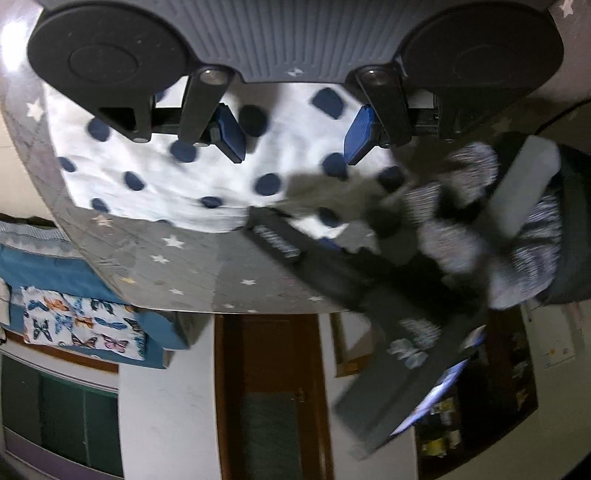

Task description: Fold clothes

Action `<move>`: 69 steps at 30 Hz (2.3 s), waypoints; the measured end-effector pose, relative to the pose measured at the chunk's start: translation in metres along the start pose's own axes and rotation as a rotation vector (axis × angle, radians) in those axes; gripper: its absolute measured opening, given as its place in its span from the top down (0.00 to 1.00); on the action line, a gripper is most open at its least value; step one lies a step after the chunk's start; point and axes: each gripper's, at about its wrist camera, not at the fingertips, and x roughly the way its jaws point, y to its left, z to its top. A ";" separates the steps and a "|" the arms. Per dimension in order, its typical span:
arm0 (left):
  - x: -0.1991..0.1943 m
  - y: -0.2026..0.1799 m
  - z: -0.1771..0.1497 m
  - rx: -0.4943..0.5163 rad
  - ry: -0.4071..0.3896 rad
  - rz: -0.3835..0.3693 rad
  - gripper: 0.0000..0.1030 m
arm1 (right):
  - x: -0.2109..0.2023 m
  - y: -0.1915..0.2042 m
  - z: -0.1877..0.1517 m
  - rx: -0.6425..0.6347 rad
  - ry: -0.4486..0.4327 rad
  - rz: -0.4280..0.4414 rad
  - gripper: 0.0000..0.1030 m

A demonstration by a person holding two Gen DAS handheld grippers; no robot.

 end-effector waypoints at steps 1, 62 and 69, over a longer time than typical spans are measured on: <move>-0.001 0.000 0.000 -0.001 -0.002 0.000 0.39 | 0.001 0.005 -0.002 -0.004 0.000 0.000 0.41; -0.084 0.013 -0.099 -0.073 -0.098 0.003 0.16 | -0.083 -0.043 -0.063 0.262 -0.118 -0.240 0.05; -0.091 0.013 -0.105 -0.073 -0.110 -0.007 0.11 | -0.092 -0.028 -0.062 0.246 -0.149 -0.237 0.00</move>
